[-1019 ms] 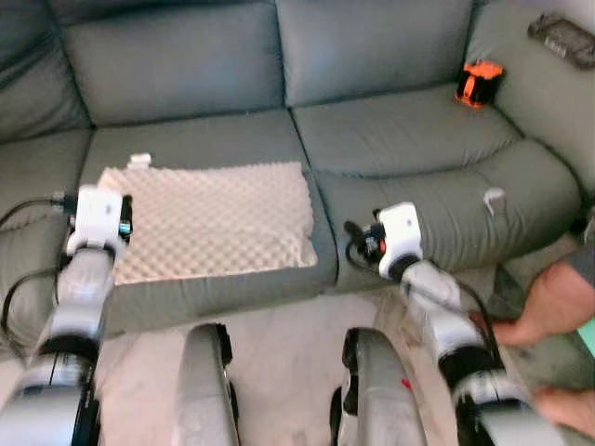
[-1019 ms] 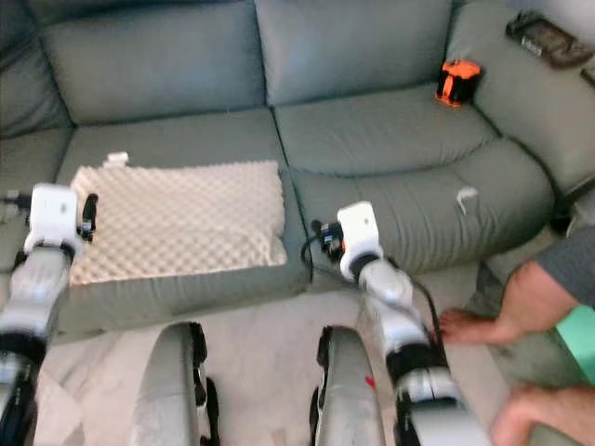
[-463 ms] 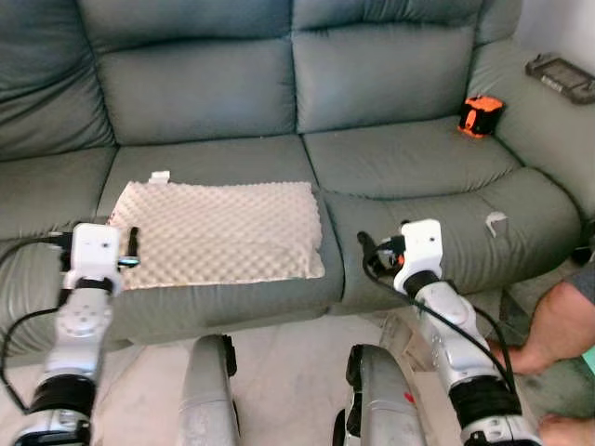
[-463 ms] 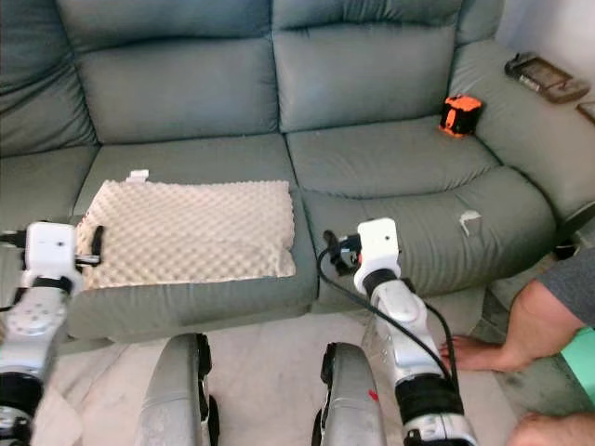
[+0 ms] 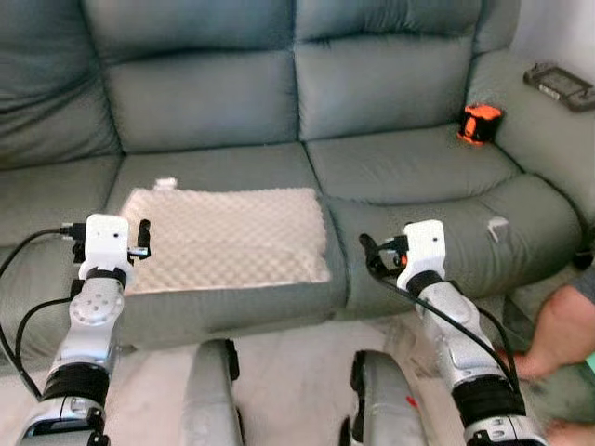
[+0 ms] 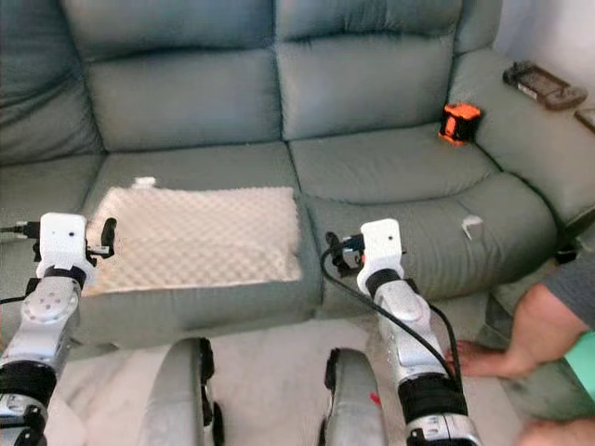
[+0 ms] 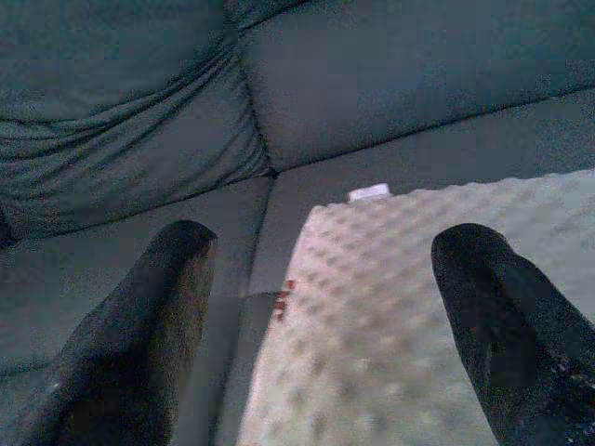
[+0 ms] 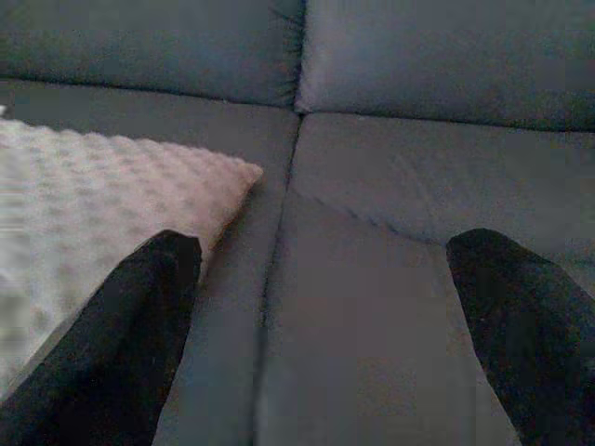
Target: Move the pillow to the sofa
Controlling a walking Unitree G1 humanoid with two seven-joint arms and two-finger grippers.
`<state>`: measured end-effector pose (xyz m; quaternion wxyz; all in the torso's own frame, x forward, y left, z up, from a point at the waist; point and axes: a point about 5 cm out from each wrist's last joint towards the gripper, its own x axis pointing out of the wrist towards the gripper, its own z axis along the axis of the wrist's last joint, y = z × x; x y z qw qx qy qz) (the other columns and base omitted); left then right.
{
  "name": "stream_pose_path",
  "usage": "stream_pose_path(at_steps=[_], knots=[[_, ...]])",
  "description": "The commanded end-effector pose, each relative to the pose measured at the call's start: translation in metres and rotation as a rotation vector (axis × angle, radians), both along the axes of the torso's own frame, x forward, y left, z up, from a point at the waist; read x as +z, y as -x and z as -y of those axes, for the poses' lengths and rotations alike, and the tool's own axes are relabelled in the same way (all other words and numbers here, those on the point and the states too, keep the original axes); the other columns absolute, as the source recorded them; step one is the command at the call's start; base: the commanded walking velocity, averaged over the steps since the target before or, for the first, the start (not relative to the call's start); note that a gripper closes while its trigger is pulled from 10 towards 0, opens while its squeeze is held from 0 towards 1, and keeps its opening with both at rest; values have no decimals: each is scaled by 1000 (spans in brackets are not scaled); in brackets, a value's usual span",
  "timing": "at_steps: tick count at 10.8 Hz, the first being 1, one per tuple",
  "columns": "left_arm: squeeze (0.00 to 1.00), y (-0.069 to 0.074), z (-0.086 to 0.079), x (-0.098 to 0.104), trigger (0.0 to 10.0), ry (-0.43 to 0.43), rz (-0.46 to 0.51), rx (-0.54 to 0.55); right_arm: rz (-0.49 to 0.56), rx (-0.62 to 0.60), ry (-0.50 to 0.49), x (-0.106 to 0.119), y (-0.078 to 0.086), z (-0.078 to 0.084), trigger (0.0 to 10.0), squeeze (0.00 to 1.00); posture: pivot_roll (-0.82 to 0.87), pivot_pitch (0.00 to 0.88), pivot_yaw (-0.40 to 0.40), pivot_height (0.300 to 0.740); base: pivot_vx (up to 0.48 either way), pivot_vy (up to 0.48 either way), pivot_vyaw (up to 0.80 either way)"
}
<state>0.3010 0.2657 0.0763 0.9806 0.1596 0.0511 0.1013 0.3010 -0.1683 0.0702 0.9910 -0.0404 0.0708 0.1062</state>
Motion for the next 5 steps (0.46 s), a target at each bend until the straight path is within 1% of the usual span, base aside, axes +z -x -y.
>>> stream_pose_path(at_steps=[1,3,4,5], knots=[[0,0,-3,0,10000,-8,-6,15,25,15,-26,9,-3,-6,10000,0,-38,0,5,590,0,480,0],[0,0,2,-2,10000,-13,-13,8,14,20,-13,10,-5,-6,10000,0,-38,0,5,590,0,435,0],[0,1,5,-1,10000,-23,-1,-1,-11,9,-2,6,-4,-2,10000,0,-37,0,5,590,0,0,0],[0,1,6,-2,10000,-15,-6,0,-33,-4,14,3,-3,2,10000,0,-36,0,5,590,0,0,0]])
